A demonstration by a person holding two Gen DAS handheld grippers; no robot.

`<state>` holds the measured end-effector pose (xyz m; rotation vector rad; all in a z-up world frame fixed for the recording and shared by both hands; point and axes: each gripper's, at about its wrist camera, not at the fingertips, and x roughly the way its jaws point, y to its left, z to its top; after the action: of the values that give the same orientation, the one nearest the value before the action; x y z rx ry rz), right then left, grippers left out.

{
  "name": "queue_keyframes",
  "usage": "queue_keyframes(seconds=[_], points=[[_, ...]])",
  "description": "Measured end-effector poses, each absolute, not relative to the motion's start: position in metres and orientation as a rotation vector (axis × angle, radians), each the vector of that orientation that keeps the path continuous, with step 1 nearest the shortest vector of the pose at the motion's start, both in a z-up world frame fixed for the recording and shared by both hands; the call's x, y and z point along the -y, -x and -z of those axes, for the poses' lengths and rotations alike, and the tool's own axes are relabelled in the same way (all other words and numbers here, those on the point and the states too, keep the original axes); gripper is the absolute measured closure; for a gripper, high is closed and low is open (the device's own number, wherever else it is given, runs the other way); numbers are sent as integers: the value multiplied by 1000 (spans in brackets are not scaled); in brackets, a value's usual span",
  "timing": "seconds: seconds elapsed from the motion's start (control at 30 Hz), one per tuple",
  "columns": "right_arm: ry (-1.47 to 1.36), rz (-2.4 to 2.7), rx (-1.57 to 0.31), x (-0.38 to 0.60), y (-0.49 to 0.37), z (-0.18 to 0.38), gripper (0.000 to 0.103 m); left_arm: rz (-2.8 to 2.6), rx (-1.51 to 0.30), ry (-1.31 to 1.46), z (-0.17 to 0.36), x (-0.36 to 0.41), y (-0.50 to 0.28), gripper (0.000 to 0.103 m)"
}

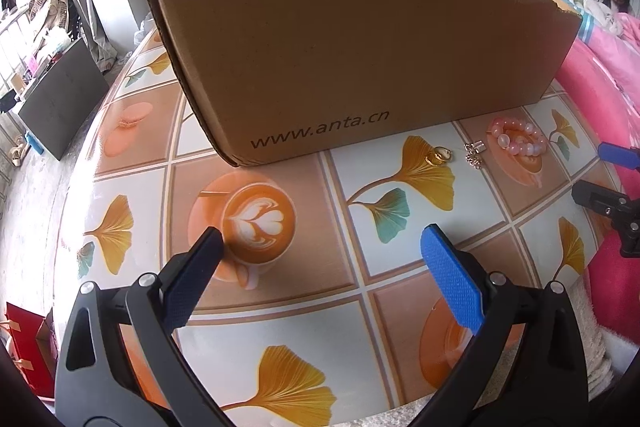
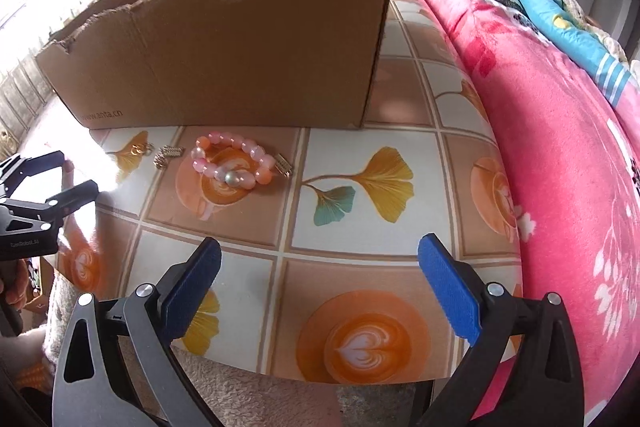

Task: Organize jewelry
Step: 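Move the left tool toward the gold ring beside the pink bracelet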

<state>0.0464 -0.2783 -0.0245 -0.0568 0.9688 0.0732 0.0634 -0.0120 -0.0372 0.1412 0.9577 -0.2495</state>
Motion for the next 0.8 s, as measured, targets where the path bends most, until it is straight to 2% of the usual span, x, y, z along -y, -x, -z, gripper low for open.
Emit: queue_keyframes(seconds=[0.07,0.17,0.27,0.33,0.4,0.8], points=[[68,-143,-905,268,-43,14,10,265,-943,-146,38,13,-63,7],[68,-228,-864,250,-45,4,22,284,-918,-152,39,11,-60,7],[41,-300,-869,234,-54,4,38,304,-900,-158,39,11,-58,7],[31,-339,-886,224,-62,6,54,316,-895,-162,39,9,-58,7],[32,-371,-902,212,-68,9,64,325,-893,-166,38,9,-58,7],[166,-439,-969,155,-105,23,81,341,-868,-170,34,13,-51,7]])
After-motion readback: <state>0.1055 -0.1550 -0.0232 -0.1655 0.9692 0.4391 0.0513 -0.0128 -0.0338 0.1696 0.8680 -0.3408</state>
